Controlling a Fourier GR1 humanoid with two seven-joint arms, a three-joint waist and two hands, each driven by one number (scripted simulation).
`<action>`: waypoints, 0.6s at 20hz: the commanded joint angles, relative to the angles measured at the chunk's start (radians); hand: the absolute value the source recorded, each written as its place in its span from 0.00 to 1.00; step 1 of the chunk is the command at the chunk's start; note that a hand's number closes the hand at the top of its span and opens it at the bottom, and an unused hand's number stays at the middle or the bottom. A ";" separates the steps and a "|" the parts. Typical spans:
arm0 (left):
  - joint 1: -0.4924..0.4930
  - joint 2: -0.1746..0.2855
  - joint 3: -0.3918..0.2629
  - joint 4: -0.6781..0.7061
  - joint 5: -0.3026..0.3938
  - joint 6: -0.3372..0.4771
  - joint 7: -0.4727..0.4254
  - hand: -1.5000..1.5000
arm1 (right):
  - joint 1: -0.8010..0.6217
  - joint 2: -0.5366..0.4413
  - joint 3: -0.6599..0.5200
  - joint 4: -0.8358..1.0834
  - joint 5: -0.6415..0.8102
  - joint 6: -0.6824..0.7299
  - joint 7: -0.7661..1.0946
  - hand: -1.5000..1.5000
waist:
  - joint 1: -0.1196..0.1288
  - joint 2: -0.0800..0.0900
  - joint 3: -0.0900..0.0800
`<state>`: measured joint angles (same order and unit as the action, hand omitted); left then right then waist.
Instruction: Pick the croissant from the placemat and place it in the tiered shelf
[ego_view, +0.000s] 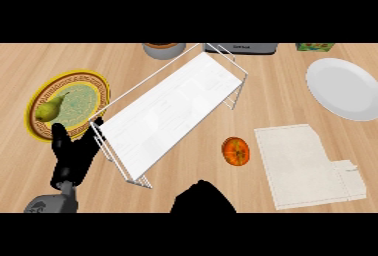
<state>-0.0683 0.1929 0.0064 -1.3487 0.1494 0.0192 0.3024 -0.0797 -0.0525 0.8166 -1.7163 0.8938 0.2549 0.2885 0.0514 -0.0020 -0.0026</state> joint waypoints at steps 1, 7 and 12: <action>0.019 -0.003 0.018 0.004 0.001 0.020 -0.003 0.50 | 0.012 0.016 0.101 -0.247 -0.077 0.084 -0.063 1.00 | -0.048 -0.006 0.002; 0.009 -0.006 0.024 0.011 -0.020 0.044 -0.018 0.50 | -0.070 0.050 -0.003 -0.466 -0.111 0.122 0.081 1.00 | -0.063 -0.003 0.001; 0.035 0.022 0.048 0.012 0.019 -0.019 -0.041 0.50 | -0.192 0.051 -0.117 -0.662 -0.259 0.244 0.312 1.00 | -0.050 -0.001 0.000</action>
<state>-0.0360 0.2089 0.0422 -1.3496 0.1560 0.0219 0.2838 -0.1874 -0.0186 0.7608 -2.1997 0.7490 0.4314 0.4389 -0.0014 -0.0055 -0.0019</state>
